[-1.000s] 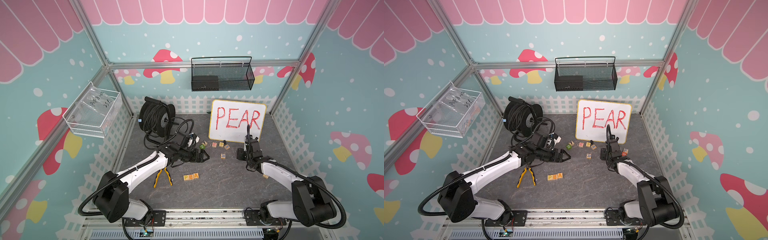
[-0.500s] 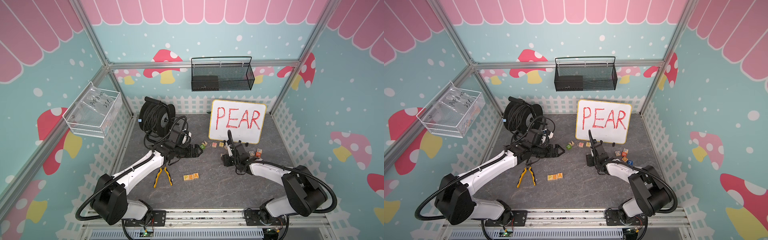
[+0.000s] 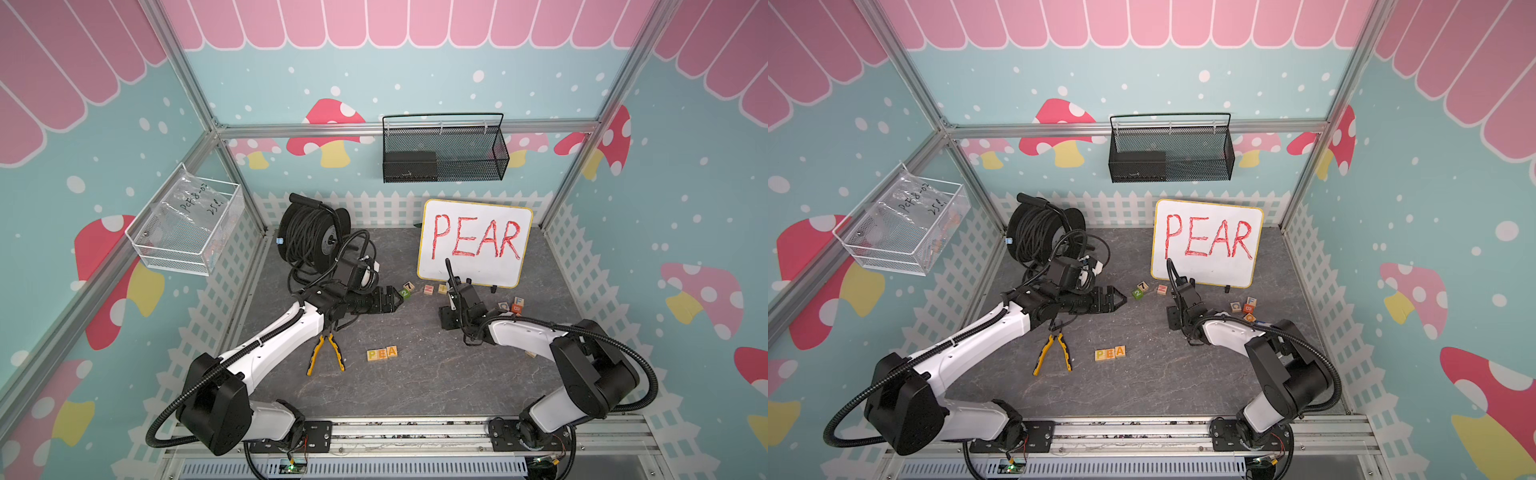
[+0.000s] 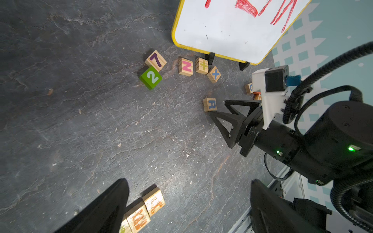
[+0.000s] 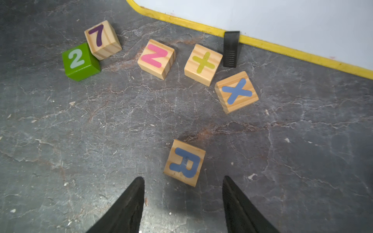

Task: Spell the uppercase word “pear” with letter blocks
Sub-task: Pick up the letter block from the center of the board.

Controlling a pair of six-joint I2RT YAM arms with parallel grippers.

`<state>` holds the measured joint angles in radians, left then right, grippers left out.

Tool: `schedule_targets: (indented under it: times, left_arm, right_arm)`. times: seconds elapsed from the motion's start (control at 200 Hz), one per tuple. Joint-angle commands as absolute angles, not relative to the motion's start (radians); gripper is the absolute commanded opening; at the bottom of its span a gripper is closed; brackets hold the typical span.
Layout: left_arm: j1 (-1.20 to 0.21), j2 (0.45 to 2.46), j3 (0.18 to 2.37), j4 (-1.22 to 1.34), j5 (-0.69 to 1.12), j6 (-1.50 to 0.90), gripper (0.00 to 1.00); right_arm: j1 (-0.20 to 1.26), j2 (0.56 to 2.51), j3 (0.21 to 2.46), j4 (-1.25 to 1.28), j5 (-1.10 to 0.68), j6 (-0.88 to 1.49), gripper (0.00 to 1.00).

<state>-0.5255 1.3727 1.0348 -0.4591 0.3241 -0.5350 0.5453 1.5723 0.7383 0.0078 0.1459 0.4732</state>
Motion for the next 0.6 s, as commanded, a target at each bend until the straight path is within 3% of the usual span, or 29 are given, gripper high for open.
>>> schedule_targets:
  times: [0.0, 0.16, 0.596]
  left_arm:
    - [-0.519, 1.350, 1.032, -0.462, 0.310, -0.535, 0.96]
    - [-0.517, 1.347, 1.032, -0.462, 0.311, -0.535, 0.96]
    - [-0.511, 1.351, 1.031, -0.457, 0.324, -0.540, 0.96]
  right_arm:
    - [0.555, 1.608, 0.759, -0.003, 0.161, 0.505, 0.63]
    - [0.559, 1.637, 0.759, 0.009, 0.162, 0.520, 0.62]
    - [0.569, 1.678, 0.757, 0.013, 0.215, 0.554, 0.40]
